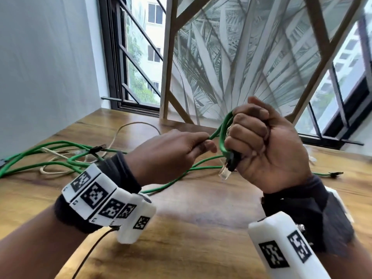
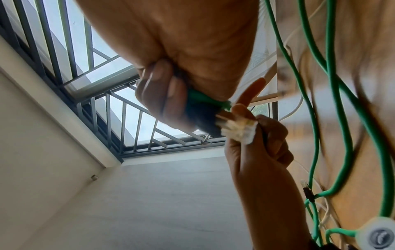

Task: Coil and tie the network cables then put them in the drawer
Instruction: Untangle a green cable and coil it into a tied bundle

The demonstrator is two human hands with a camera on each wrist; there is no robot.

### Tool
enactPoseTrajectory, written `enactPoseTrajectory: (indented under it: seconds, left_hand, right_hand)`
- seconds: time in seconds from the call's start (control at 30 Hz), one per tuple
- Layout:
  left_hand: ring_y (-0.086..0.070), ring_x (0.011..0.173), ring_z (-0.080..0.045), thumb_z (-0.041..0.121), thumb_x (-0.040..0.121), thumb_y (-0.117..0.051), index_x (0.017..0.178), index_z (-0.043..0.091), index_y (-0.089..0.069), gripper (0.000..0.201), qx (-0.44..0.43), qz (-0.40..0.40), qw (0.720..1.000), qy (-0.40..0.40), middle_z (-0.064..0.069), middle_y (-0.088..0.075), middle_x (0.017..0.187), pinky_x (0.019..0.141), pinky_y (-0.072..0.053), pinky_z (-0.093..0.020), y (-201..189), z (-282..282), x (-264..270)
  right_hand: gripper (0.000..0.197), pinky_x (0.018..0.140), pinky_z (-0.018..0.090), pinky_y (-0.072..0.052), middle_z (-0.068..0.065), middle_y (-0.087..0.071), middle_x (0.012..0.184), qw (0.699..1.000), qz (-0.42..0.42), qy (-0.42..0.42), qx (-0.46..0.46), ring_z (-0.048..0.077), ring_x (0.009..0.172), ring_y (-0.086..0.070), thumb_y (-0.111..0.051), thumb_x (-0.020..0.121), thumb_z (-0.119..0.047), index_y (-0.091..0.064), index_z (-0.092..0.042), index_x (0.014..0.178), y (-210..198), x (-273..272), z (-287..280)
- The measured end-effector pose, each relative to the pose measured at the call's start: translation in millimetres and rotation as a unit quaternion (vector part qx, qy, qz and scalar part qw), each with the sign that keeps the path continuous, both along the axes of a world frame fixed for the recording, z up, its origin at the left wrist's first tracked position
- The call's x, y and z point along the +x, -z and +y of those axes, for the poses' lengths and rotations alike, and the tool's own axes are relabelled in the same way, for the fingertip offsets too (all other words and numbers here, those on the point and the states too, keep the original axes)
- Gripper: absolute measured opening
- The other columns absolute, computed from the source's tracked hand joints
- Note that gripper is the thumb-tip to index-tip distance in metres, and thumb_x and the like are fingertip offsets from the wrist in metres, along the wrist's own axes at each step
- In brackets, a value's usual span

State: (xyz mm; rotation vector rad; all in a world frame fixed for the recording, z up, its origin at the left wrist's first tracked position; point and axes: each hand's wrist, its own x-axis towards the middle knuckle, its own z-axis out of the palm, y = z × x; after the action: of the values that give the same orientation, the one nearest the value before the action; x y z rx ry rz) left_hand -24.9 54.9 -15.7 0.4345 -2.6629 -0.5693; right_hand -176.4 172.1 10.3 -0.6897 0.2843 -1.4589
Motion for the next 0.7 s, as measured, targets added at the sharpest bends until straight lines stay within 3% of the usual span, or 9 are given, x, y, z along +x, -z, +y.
enactPoseTrajectory:
  seconds: [0.1,0.23,0.33,0.4,0.47,0.53,0.6,0.7]
  left_hand:
    - [-0.048,0.059,-0.002,0.046,0.110,-0.041,0.087,0.040,-0.044,0.024,-0.037,-0.008,0.999,0.023,0.014,-0.052,0.063,0.060,-0.031,-0.032,3,2,1]
    - [-0.044,0.061,-0.013,0.045,0.110,-0.043,0.086,0.033,-0.042,0.027,-0.047,-0.033,0.998,0.033,0.004,-0.045,0.062,0.062,-0.034,-0.038,3,3,2]
    - [-0.044,0.063,-0.014,0.046,0.110,-0.044,0.085,0.032,-0.048,0.029,-0.056,-0.044,0.997,0.036,0.007,-0.046,0.065,0.065,-0.037,-0.039,6,2,1]
    - [-0.048,0.065,-0.012,0.047,0.109,-0.045,0.100,0.029,-0.060,0.025,-0.063,-0.055,0.995,0.047,0.009,-0.051,0.066,0.064,-0.039,-0.035,9,0,-1]
    - [-0.051,0.064,-0.006,0.047,0.109,-0.045,0.116,0.031,-0.066,0.027,-0.063,-0.059,0.994,0.063,0.021,-0.056,0.069,0.059,-0.036,-0.025,10,-1,-2]
    - [-0.051,0.063,-0.004,0.050,0.108,-0.044,0.121,0.031,-0.068,0.032,-0.065,-0.063,0.993,0.070,0.027,-0.056,0.069,0.058,-0.037,-0.022,9,1,-1]
    - [-0.052,0.064,-0.008,0.052,0.107,-0.044,0.114,0.028,-0.070,0.036,-0.079,-0.069,0.992,0.073,0.013,-0.054,0.065,0.060,-0.040,-0.026,10,1,-1]
    - [-0.050,0.060,-0.009,0.052,0.107,-0.047,0.087,0.025,-0.058,0.036,-0.083,-0.050,0.992,0.081,0.011,-0.053,0.063,0.058,-0.037,-0.029,9,3,0]
  right_hand:
    - [0.040,0.052,0.024,-0.024,-0.006,-0.028,0.056,0.998,-0.034,0.049,-0.031,0.011,0.047,-0.024,-0.022,0.113,-0.041,-0.037,-0.023,0.081,0,1,0]
    - [0.039,0.058,0.025,-0.026,-0.006,-0.028,0.062,0.990,-0.059,0.113,-0.057,0.011,0.055,-0.026,-0.024,0.114,-0.039,-0.040,-0.019,0.085,0,-1,0]
    - [0.038,0.060,0.025,-0.030,-0.005,-0.028,0.064,0.986,-0.075,0.139,-0.060,0.013,0.057,-0.030,-0.025,0.114,-0.036,-0.042,-0.018,0.086,2,-3,-2]
    - [0.038,0.061,0.026,-0.033,-0.003,-0.033,0.063,0.981,-0.083,0.162,-0.068,0.014,0.057,-0.036,-0.026,0.114,-0.033,-0.045,-0.016,0.086,5,-4,-4]
    - [0.038,0.061,0.027,-0.036,-0.001,-0.037,0.064,0.976,-0.095,0.182,-0.075,0.015,0.057,-0.038,-0.027,0.114,-0.030,-0.047,-0.014,0.085,7,-6,-6]
    - [0.038,0.061,0.027,-0.038,-0.001,-0.037,0.064,0.972,-0.091,0.204,-0.076,0.015,0.057,-0.039,-0.027,0.114,-0.028,-0.047,-0.014,0.084,8,-7,-9]
    - [0.036,0.060,0.026,-0.039,-0.003,-0.037,0.064,0.967,-0.058,0.237,-0.078,0.013,0.057,-0.039,-0.030,0.113,-0.028,-0.047,-0.015,0.084,8,-6,-12]
    - [0.035,0.058,0.024,-0.040,-0.004,-0.036,0.064,0.955,0.004,0.286,-0.082,0.011,0.055,-0.038,-0.032,0.112,-0.031,-0.047,-0.016,0.084,10,-4,-14]
